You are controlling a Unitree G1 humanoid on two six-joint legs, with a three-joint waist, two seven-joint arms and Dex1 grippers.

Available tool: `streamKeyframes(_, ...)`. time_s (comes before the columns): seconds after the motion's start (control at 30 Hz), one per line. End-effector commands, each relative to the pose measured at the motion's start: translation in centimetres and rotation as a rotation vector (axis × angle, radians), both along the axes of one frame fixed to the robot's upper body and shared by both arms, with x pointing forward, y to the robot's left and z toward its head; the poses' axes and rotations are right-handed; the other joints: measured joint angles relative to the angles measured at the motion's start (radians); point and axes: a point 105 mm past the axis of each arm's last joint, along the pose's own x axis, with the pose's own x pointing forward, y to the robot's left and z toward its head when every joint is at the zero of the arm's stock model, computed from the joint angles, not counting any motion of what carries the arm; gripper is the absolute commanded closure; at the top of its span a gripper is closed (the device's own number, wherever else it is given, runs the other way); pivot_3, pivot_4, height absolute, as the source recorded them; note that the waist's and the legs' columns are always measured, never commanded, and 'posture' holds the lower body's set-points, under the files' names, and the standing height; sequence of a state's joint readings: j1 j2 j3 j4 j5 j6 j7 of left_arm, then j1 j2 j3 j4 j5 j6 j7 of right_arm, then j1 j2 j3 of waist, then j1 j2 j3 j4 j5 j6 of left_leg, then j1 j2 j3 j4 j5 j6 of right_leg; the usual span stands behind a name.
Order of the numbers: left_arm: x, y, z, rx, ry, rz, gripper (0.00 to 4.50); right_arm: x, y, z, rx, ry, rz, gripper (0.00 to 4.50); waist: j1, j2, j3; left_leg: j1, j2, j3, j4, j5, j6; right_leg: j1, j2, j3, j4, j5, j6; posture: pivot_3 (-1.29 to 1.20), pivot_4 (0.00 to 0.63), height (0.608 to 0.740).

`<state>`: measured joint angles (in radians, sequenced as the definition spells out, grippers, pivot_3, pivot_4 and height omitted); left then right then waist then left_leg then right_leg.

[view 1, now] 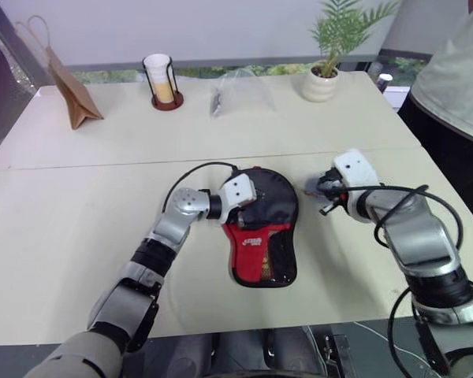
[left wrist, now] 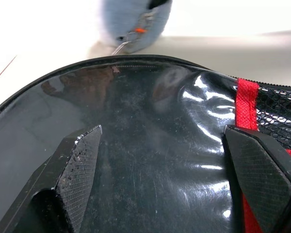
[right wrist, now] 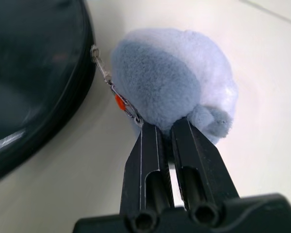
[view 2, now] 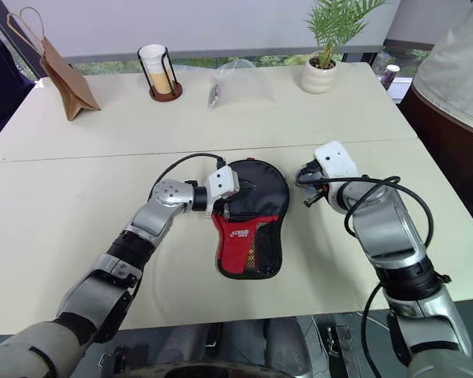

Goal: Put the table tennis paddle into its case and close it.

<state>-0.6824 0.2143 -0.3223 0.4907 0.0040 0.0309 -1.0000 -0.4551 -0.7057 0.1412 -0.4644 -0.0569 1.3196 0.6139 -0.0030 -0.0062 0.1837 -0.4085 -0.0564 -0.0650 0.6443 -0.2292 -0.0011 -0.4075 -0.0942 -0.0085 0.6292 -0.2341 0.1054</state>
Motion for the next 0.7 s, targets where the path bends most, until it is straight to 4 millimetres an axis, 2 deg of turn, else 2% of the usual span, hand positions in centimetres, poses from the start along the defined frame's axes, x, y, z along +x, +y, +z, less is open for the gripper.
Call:
streamKeyframes(0.03,-0.2,1.6,-3.2,0.098,0.089,0.044,0.31,-1.9,0.3,0.0,-0.004,0.041,0.051,4.47,0.006,0.000,0.000,0.000,0.000,0.000,0.000,0.000,0.000,0.000,0.000,0.000,0.000,0.000,0.000,0.00,0.150,0.740)
streamKeyframes(0.5,-0.2,1.6,-3.3,0.099,0.090,0.047,0.31,-6.9,3.2,-0.5,-0.029,0.187,0.367,4.47,0.013,-0.001,-0.001,0.000,0.000,0.001,0.000,-0.001,0.001,0.000,-0.002,-0.001,-0.001,-0.003,0.004,0.00,0.150,0.740)
streamKeyframes(0.7,-0.2,1.6,-3.3,0.102,0.090,0.048,0.31,-8.8,3.7,-0.9,-0.021,0.254,0.482,4.47,0.014,-0.002,-0.001,0.000,0.001,0.001,0.000,-0.001,0.001,0.001,-0.002,-0.001,-0.002,-0.004,0.004,0.00,0.150,0.740)
